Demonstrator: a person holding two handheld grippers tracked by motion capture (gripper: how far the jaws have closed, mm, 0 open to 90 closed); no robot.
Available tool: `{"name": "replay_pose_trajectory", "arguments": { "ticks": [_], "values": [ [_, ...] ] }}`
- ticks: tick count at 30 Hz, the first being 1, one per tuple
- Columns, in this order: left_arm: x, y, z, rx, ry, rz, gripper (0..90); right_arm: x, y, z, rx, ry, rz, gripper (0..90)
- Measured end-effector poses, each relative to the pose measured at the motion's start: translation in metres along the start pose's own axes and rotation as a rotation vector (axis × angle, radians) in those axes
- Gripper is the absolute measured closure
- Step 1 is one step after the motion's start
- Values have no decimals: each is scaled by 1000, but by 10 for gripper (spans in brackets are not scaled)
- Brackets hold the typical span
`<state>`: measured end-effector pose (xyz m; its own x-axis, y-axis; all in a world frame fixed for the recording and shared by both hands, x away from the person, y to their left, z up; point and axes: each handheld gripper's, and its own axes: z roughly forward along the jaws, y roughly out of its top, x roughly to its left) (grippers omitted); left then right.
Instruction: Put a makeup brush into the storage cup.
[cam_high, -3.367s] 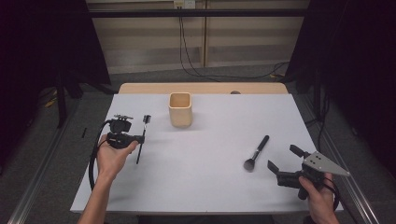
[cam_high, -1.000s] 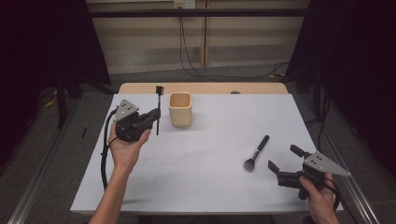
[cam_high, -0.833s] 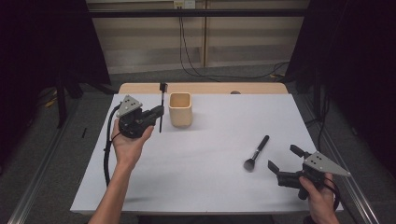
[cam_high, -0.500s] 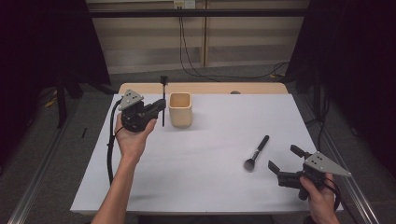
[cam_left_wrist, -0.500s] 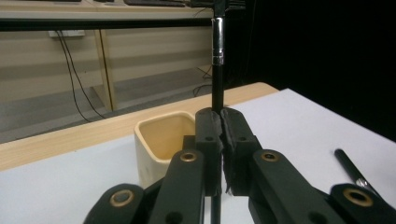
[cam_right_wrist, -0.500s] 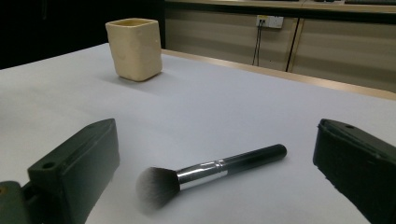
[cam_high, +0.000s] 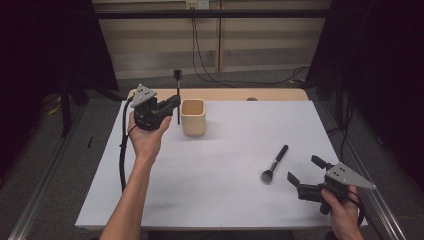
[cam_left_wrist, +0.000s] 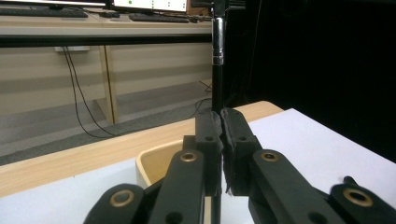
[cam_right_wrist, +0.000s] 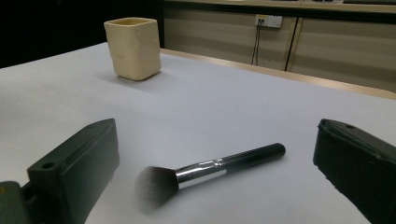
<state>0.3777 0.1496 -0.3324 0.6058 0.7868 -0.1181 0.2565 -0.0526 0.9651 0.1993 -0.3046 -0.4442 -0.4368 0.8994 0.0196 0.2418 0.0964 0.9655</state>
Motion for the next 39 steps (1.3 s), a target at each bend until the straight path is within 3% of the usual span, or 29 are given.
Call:
{"name": "replay_pose_trajectory", "arguments": {
  "ticks": [6,14,22,39],
  "values": [
    [5,3,5,-24,-16,-28,862,1,0,0,0,2,0,0],
    [10,8,14,-36,-6,-34,862,1,0,-1,-1,5,-5,0],
    [10,14,29,-17,0,-10,862,0,0,-1,-3,2,5,0],
    [12,15,62,-29,7,-35,862,0,0,-1,-2,8,5,0]
  ]
}}
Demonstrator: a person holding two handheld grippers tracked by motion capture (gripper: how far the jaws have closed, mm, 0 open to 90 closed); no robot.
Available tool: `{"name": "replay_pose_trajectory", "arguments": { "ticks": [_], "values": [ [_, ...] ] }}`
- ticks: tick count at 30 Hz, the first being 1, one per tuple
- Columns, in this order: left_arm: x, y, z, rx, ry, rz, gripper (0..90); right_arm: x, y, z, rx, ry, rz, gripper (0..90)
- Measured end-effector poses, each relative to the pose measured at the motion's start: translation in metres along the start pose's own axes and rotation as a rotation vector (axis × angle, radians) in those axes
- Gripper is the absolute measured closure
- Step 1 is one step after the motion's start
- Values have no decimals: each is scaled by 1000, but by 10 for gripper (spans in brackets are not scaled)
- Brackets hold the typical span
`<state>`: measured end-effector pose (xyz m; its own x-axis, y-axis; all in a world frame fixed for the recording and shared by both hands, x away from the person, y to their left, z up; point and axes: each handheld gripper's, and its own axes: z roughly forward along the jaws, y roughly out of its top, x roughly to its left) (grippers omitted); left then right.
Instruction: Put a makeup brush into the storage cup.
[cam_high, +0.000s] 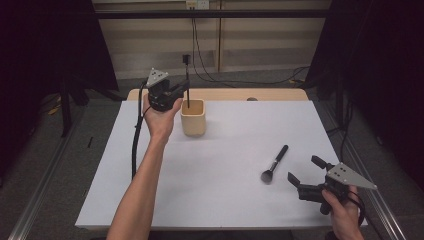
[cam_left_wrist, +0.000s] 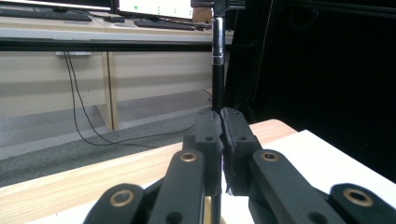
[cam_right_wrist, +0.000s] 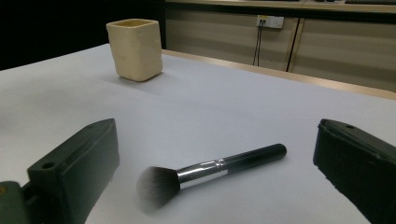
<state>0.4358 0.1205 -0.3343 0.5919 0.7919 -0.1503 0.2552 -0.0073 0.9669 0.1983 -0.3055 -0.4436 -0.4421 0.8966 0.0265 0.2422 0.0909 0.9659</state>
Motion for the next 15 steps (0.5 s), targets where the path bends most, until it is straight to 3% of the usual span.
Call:
{"name": "replay_pose_trajectory", "arguments": {
  "ticks": [5,10,15],
  "values": [
    [4,-1,4,-2,-3,-12,862,0,0,0,-2,-1,2,0],
    [5,-5,9,27,19,15,862,0,0,0,-1,1,3,0],
    [8,-9,11,40,20,-8,862,0,0,0,1,1,2,0]
  ]
}}
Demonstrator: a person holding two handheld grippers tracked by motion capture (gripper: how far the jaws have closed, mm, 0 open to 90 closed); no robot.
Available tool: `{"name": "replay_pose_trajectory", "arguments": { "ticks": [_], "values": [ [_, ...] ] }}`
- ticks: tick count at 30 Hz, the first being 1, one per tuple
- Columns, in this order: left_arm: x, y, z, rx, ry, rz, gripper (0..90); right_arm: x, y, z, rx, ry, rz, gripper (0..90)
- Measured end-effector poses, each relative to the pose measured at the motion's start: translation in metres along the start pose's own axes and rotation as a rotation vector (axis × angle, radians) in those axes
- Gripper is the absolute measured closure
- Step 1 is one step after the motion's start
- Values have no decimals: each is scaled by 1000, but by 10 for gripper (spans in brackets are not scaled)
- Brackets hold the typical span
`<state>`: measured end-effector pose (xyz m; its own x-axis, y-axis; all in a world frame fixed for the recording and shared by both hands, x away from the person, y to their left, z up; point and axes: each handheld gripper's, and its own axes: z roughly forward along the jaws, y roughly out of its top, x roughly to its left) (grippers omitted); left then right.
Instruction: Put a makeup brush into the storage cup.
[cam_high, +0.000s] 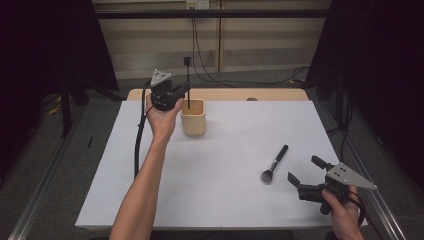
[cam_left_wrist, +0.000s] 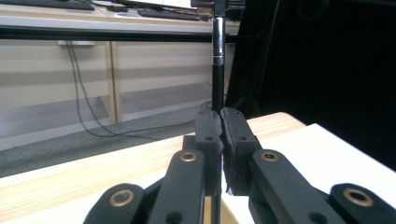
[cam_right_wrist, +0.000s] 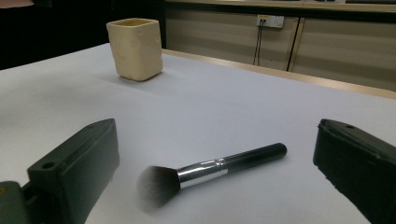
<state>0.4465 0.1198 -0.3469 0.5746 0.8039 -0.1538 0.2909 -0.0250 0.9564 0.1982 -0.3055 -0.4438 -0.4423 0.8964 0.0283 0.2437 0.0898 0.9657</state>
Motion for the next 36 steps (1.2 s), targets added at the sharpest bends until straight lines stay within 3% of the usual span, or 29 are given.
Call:
{"name": "replay_pose_trajectory", "arguments": {
  "ticks": [6,12,15,23,30,32,36],
  "values": [
    [1,-5,4,11,14,10,861,0,0,0,-1,0,3,0],
    [2,-10,8,24,0,-9,860,0,0,0,4,2,-1,0],
    [1,-15,10,49,3,13,860,0,-1,0,3,2,-3,0],
    [4,-23,14,47,20,-5,860,0,-1,0,4,3,-5,0],
    [4,-31,20,72,29,12,860,0,-1,0,4,0,-2,0],
    [4,-34,21,70,23,-6,860,-1,-1,0,4,-2,-1,0],
    [4,-37,22,78,26,-1,860,0,-1,0,5,0,-4,0]
  ]
}}
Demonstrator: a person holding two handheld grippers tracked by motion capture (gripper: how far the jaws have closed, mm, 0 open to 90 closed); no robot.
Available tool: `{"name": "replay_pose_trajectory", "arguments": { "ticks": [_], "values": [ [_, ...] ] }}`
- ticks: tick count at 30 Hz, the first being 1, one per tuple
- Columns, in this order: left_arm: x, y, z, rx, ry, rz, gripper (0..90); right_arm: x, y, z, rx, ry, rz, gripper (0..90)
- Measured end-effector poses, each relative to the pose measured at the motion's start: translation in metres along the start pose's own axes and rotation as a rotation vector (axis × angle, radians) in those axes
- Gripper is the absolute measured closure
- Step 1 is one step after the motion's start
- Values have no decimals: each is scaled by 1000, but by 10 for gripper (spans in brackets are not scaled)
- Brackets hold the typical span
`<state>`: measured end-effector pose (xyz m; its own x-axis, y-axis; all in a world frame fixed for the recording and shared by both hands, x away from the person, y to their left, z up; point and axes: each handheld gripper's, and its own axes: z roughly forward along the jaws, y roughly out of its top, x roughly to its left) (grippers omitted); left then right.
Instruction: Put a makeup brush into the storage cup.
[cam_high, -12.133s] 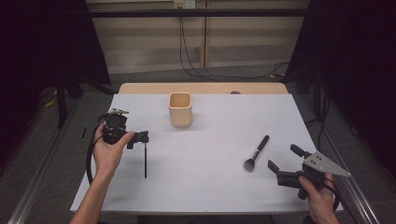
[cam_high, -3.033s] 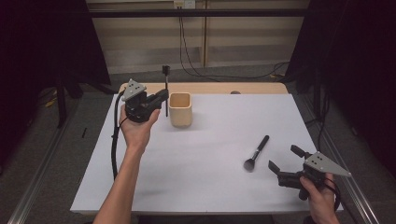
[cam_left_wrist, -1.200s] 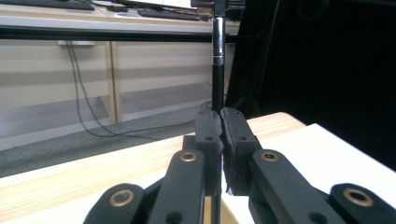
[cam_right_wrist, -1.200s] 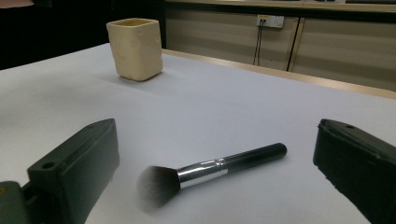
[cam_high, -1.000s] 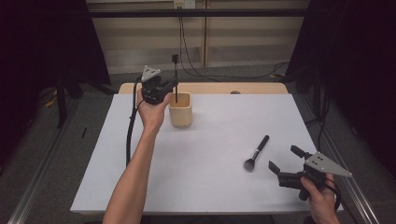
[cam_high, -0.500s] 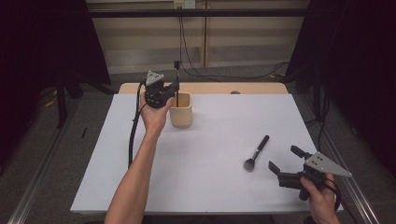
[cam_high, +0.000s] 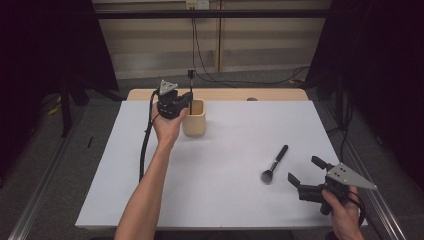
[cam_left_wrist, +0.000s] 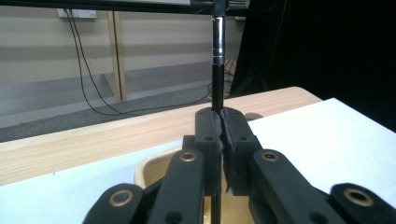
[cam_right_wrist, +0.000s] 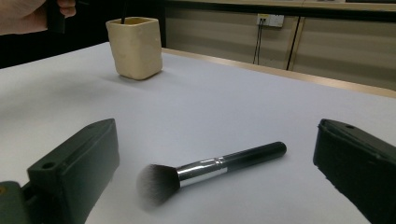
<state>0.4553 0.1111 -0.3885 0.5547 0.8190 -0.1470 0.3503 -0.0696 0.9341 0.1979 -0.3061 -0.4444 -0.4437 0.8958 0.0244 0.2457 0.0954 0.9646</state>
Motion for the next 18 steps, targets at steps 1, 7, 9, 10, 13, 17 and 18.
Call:
{"name": "replay_pose_trajectory", "arguments": {
  "ticks": [1,7,9,10,13,17,18],
  "values": [
    [0,-1,0,4,5,4,860,0,0,0,0,1,2,0],
    [-1,-7,1,20,8,22,860,0,0,0,1,-1,2,0],
    [-1,-9,2,25,13,30,860,0,0,1,1,1,-1,0],
    [-1,-10,2,24,10,27,860,0,0,1,2,2,-8,0],
    [-1,-12,2,27,10,23,860,0,0,1,1,2,-2,0],
    [-2,-15,3,25,7,14,860,0,0,0,0,2,3,0],
    [-3,-16,4,26,6,17,859,0,0,1,0,0,8,0]
  ]
}}
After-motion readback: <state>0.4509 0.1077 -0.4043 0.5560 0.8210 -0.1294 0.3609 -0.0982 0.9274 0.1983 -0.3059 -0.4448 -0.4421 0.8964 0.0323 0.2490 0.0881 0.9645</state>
